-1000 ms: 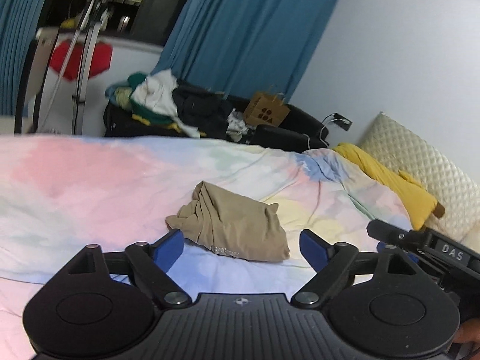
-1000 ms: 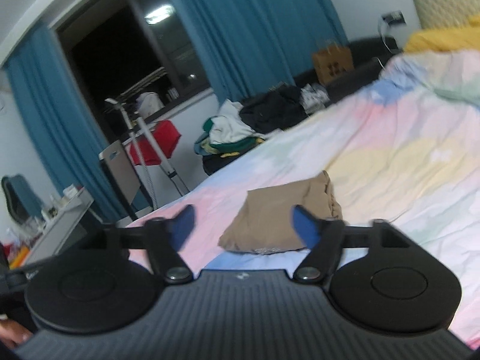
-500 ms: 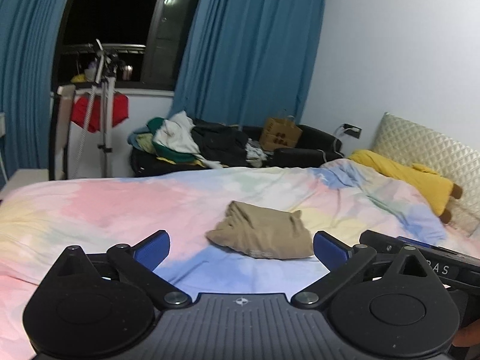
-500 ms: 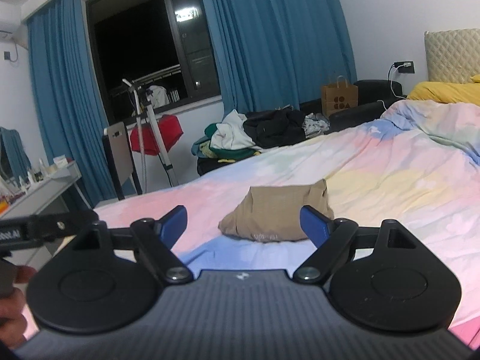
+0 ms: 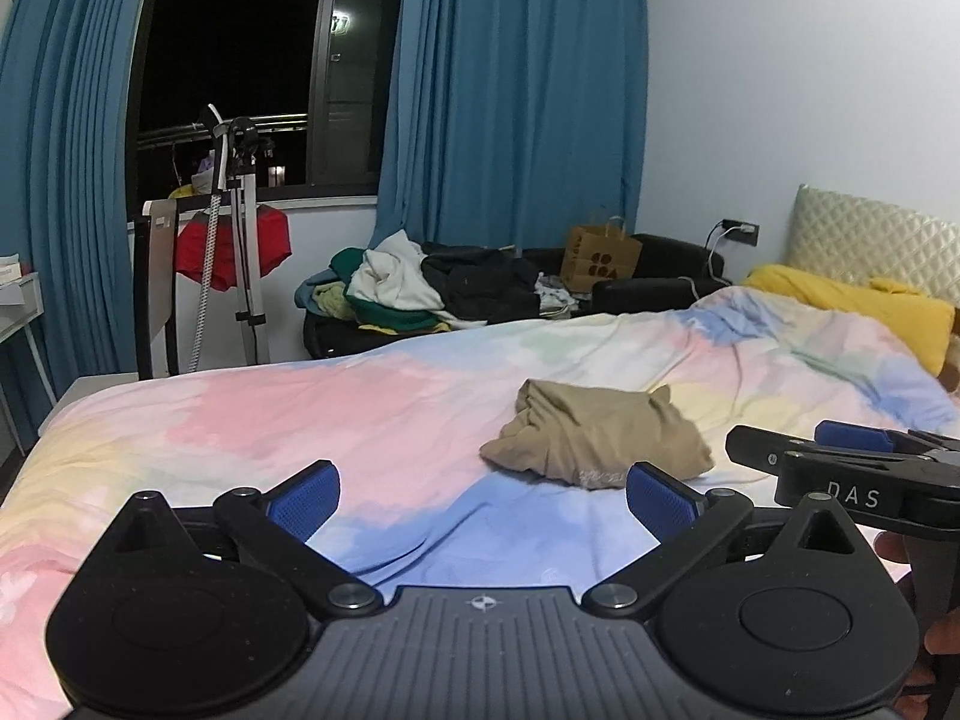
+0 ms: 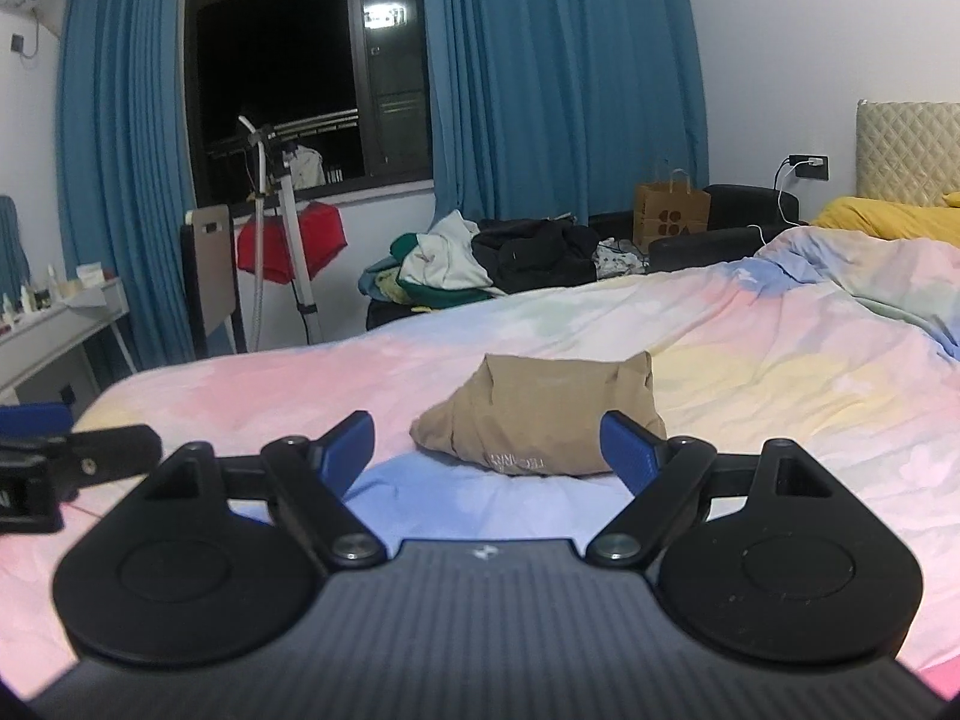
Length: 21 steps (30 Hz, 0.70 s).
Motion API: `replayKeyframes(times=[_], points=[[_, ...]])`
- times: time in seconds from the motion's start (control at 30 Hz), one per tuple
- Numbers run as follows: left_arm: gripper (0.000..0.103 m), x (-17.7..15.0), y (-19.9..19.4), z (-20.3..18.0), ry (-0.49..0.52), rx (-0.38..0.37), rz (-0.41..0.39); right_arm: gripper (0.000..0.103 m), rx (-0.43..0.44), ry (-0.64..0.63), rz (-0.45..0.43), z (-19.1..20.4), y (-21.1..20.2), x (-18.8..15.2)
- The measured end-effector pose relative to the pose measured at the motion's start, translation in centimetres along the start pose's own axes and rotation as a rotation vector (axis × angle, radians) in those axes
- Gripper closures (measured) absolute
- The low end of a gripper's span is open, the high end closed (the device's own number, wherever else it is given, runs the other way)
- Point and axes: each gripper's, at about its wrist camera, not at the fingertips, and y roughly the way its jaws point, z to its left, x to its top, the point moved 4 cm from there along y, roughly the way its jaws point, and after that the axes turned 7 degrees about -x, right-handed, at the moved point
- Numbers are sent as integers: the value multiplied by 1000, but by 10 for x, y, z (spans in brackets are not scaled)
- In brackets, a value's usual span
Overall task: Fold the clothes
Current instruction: 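Release the folded T-shirt on the bed and withdraw both tools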
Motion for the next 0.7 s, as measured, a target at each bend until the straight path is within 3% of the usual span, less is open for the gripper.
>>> replayKeyframes(times=[0.13,0.43,0.7], points=[[1,-9,4,5,-15,3,10,19,-18,19,52,0,13,-17],[1,-20,13,4,-20,4,27,19,-37,-81,0,12,3,-22],[1,-25,13,9,-31,24,22,19,-54,-73,2,9,2,-21]])
